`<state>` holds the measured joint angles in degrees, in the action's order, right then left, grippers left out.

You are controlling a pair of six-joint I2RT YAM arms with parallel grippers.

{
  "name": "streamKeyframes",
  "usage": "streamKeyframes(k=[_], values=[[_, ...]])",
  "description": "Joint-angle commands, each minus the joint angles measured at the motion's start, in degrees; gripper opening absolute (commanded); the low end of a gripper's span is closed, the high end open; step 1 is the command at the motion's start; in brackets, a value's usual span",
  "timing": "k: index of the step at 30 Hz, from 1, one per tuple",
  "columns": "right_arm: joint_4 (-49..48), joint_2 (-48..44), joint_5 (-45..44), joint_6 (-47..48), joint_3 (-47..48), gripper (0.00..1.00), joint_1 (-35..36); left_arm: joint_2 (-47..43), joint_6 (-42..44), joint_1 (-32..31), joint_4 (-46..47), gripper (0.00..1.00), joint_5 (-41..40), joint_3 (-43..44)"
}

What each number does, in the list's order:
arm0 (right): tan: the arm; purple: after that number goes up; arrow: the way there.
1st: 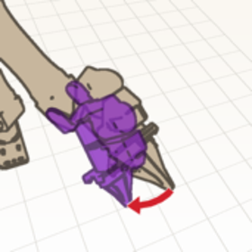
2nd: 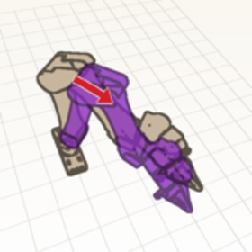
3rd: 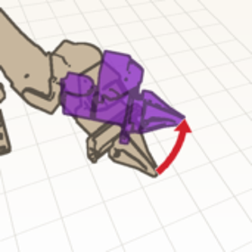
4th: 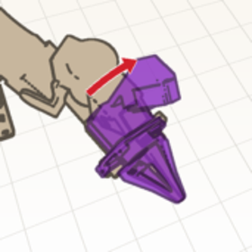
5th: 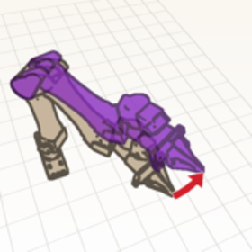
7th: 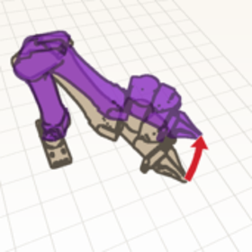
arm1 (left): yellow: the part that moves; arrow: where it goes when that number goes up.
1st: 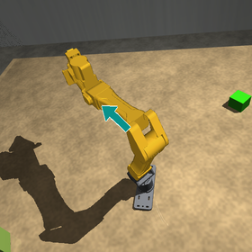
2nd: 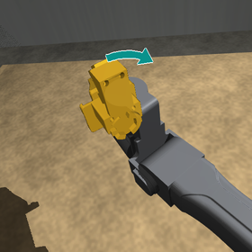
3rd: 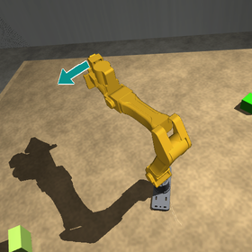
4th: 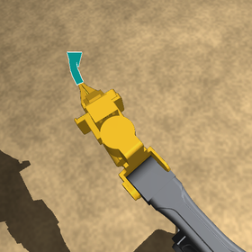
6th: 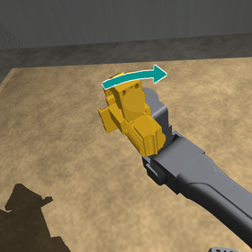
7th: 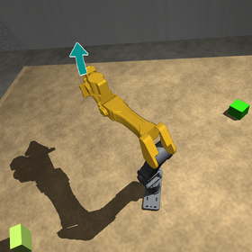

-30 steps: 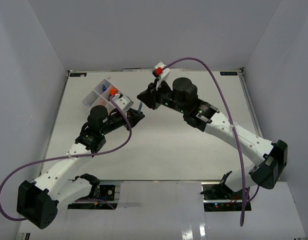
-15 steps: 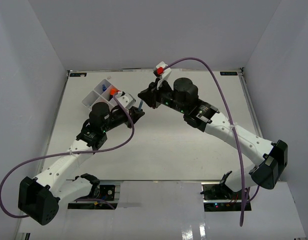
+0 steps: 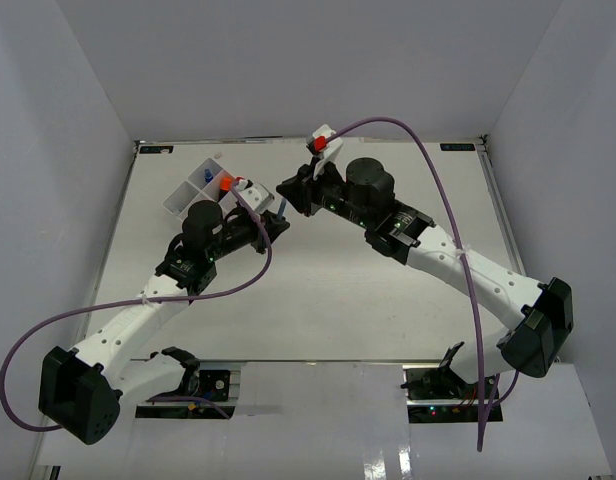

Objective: Sort the stationery into containers
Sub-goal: Close the pen cap on the pen.

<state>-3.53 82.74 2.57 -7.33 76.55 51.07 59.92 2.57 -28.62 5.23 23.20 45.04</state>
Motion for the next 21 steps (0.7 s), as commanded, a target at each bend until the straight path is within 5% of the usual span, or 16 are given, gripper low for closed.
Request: streamKeyframes(k=[1, 21], values=[[27.52, 5.77, 3.32, 1.09, -7.74, 0.08, 2.02, -5.87, -1.6, 0.41, 24.47, 0.0, -4.13, 9.2], [22.09, 4.55, 4.29, -1.02, -11.87, 0.08, 2.02, -4.9, -3.97, 0.41, 22.81, 0.0, -3.25, 10.17]])
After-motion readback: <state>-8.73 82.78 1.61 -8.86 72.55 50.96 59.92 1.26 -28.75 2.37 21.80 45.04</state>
